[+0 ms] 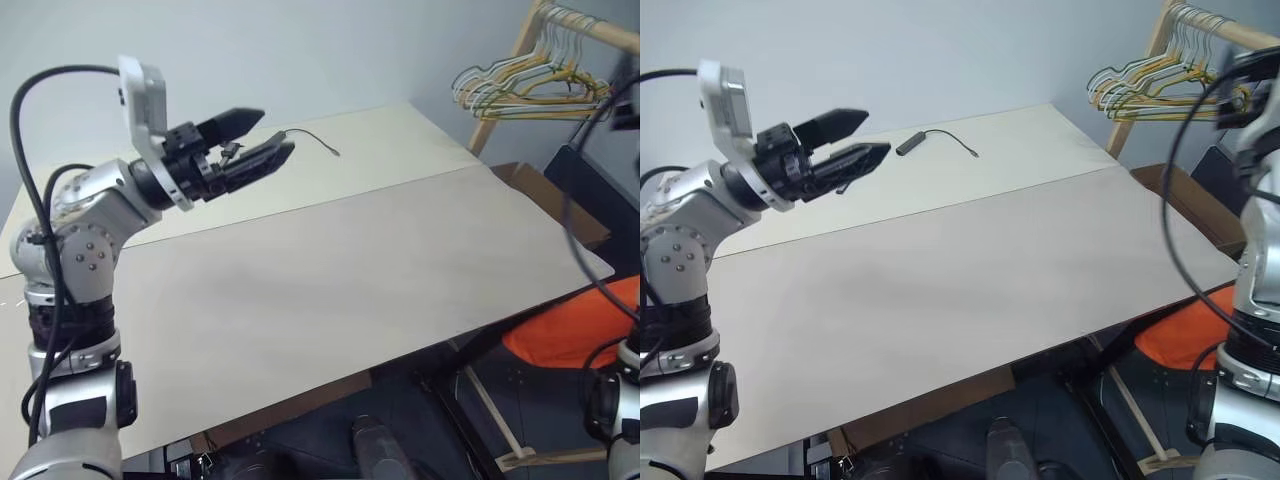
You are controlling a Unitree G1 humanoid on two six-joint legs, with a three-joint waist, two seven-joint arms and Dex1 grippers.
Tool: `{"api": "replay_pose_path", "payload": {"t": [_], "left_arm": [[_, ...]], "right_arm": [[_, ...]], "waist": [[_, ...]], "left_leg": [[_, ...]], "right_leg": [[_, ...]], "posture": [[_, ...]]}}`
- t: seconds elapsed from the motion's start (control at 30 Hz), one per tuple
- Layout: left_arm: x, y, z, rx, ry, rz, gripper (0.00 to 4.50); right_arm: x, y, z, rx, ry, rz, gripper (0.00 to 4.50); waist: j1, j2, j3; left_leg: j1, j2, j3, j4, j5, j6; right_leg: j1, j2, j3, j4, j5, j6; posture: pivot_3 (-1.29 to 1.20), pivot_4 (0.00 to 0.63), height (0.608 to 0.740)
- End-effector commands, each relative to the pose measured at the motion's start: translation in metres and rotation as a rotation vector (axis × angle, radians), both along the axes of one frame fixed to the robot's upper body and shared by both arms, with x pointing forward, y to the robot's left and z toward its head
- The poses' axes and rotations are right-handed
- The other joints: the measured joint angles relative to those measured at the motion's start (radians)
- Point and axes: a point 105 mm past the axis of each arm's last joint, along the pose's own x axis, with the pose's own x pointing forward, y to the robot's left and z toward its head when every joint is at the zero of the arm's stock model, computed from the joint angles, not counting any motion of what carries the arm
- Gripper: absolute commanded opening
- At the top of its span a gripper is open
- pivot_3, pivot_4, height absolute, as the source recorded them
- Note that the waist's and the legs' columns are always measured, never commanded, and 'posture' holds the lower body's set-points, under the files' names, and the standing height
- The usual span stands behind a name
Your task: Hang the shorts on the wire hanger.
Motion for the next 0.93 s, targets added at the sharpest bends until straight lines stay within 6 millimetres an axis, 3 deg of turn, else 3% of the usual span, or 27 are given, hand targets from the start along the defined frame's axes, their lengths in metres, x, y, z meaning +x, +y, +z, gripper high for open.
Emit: {"api": "replay_pose_path", "payload": {"t": [0.03, 0.27, 0.4, 0.63, 0.93], "left_arm": [[-0.005, 0.014, -0.01, 0.143, -0.047, 0.11, 4.5], [-0.031, 0.037, -0.045, 0.311, -0.026, 0.193, 4.5], [-0.045, 0.048, -0.055, 0.339, 0.005, 0.252, 4.5], [-0.061, 0.053, -0.06, 0.374, 0.031, 0.276, 4.5], [-0.062, 0.053, -0.061, 0.372, 0.043, 0.295, 4.5]], "right_arm": [[0.007, 0.053, -0.011, -0.059, 0.119, 0.351, 4.48], [0.015, 0.109, -0.076, -0.214, 0.434, 0.801, 4.48], [0.013, 0.131, -0.098, -0.29, 0.538, 0.953, 4.48], [0.005, 0.14, -0.113, -0.347, 0.58, 1.048, 4.48], [-0.001, 0.134, -0.122, -0.369, 0.612, 1.049, 4.48]], "waist": [[0.009, 0.0, 0.0], [0.096, -0.004, 0.002], [0.171, -0.005, 0.002], [0.273, -0.005, 0.003], [0.286, -0.006, 0.003]], "left_leg": [[0.0, 0.0, 0.0, -0.001, 0.0, 0.0], [-0.003, 0.002, 0.0, -0.002, 0.0, 0.0], [-0.007, 0.004, 0.0, -0.001, 0.0, -0.002], [-0.013, 0.007, -0.003, 0.0, 0.002, -0.005], [-0.014, 0.009, -0.009, -0.001, 0.006, -0.012]], "right_leg": [[0.0, 0.0, 0.0, 0.0, 0.0, 0.0], [-0.003, 0.001, -0.003, 0.0, 0.0, -0.003], [-0.007, 0.002, -0.006, 0.0, -0.001, -0.006], [-0.009, 0.003, -0.018, -0.001, -0.001, -0.012], [-0.006, 0.007, -0.028, -0.001, -0.001, -0.019]], "posture": [[-0.08, 0.089, 0.74], [0.06, 0.081, 0.74], [0.12, 0.078, 0.74], [0.17, 0.083, 0.74], [0.18, 0.09, 0.74]]}}
